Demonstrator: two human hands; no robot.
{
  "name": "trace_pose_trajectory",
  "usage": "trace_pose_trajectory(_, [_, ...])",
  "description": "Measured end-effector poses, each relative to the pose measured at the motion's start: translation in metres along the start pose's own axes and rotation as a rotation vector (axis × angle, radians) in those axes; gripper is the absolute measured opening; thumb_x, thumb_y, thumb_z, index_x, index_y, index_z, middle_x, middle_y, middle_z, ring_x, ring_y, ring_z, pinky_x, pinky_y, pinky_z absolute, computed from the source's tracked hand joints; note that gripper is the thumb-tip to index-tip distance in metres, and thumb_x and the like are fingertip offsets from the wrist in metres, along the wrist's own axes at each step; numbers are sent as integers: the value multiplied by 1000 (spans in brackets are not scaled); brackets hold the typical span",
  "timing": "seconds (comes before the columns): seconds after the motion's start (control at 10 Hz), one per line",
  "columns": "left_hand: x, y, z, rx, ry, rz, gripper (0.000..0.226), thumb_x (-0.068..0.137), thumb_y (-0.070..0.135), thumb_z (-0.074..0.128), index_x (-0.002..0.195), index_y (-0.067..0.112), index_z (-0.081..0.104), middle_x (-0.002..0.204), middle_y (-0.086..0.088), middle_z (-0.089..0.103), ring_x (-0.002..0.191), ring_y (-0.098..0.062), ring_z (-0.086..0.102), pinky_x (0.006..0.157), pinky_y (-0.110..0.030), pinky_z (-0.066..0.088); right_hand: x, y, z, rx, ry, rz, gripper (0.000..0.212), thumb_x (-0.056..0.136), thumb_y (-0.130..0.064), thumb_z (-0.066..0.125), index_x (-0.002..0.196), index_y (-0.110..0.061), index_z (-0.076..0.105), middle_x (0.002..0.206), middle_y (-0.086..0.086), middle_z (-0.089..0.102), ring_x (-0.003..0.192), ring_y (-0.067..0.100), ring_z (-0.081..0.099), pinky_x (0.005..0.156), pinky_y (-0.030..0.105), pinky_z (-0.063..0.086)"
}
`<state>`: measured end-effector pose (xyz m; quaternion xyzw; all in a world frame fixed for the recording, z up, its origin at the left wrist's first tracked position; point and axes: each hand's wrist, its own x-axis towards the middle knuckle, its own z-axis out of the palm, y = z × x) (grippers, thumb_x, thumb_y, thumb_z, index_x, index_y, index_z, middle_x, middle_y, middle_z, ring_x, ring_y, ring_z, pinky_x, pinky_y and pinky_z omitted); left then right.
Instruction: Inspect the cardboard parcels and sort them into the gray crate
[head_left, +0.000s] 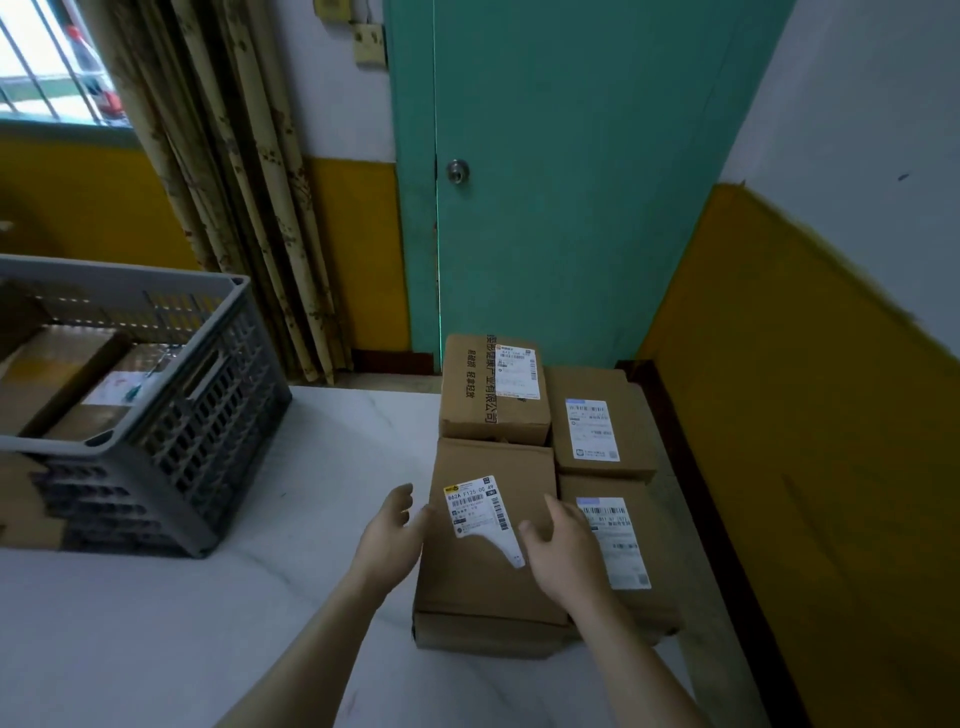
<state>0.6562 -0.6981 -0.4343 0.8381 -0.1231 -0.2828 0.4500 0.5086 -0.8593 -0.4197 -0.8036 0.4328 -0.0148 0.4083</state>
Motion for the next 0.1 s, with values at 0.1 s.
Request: trace_pose_trajectory(0.1, [-9, 5, -17, -78, 133, 77, 51, 104, 44, 55, 149, 22, 47, 150, -2, 55, 130, -21, 56, 103, -37, 45, -8, -17, -8, 53, 92, -37, 62, 103, -45, 51, 158, -23, 33, 165, 1, 30, 150, 22, 31, 116, 37, 32])
